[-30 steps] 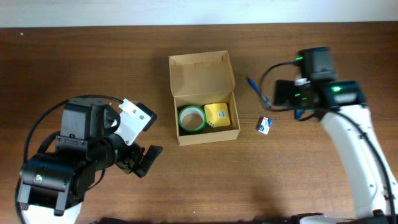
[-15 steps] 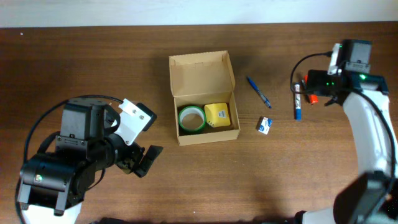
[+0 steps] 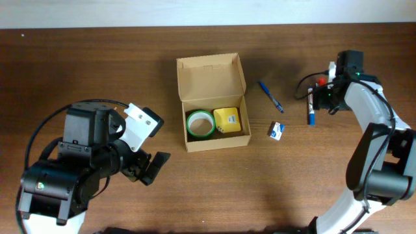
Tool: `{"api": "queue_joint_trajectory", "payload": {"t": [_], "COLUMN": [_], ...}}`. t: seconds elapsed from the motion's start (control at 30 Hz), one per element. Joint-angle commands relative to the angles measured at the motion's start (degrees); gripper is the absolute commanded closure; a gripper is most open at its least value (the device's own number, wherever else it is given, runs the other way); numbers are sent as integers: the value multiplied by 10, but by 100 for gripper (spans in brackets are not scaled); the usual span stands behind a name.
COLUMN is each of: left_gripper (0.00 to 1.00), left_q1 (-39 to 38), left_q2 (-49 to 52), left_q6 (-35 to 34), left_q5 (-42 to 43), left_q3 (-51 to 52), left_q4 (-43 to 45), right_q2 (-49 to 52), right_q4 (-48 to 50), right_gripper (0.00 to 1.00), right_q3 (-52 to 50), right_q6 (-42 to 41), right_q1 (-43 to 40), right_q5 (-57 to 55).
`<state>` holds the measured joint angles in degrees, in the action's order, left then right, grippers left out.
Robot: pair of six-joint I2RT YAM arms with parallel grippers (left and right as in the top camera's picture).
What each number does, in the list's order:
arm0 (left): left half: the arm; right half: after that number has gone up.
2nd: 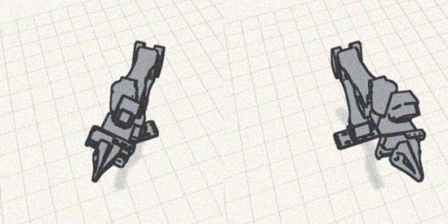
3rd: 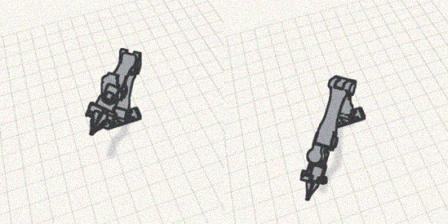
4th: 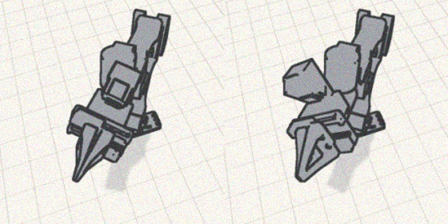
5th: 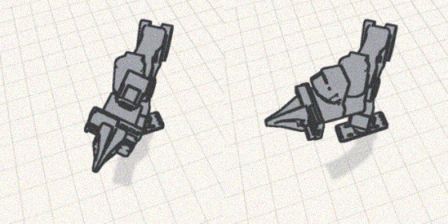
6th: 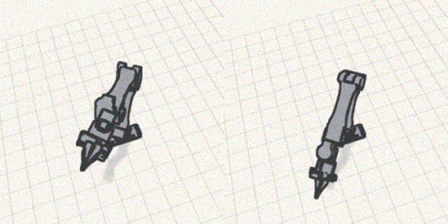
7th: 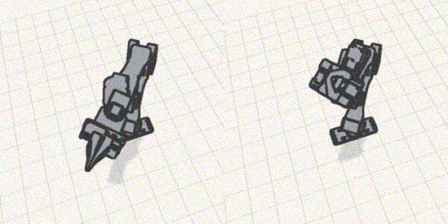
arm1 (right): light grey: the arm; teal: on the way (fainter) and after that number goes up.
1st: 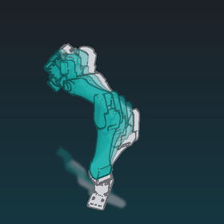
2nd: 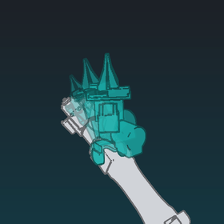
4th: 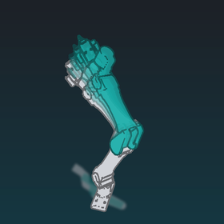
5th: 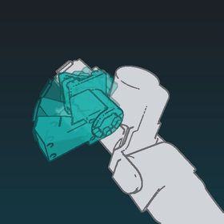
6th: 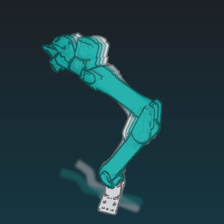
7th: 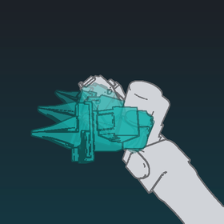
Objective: Pack container
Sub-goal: 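Lower the right gripper onto the red marker and grasp it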
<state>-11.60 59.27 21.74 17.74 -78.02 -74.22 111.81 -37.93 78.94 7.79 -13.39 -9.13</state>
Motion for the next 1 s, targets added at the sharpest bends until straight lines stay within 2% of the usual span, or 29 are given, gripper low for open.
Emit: {"api": "queue_joint_trajectory", "payload": {"t": [0.0, 0.13, 0.97], "left_gripper": [0, 1, 0], "left_q1": [3, 2, 3], "left_q2": [0, 0, 0], "left_q6": [11, 11, 11], "left_q5": [1, 0, 0], "left_q3": [-8, -8, -8], "left_q4": [0, 0, 0], "right_q2": [1, 3, 58], "right_q4": [17, 30, 58], "right_gripper": [17, 17, 22], "right_q3": [8, 8, 8], "right_q6": [5, 36, 70], "right_q1": [-24, -40, -38], "right_q5": [0, 64, 117]}}
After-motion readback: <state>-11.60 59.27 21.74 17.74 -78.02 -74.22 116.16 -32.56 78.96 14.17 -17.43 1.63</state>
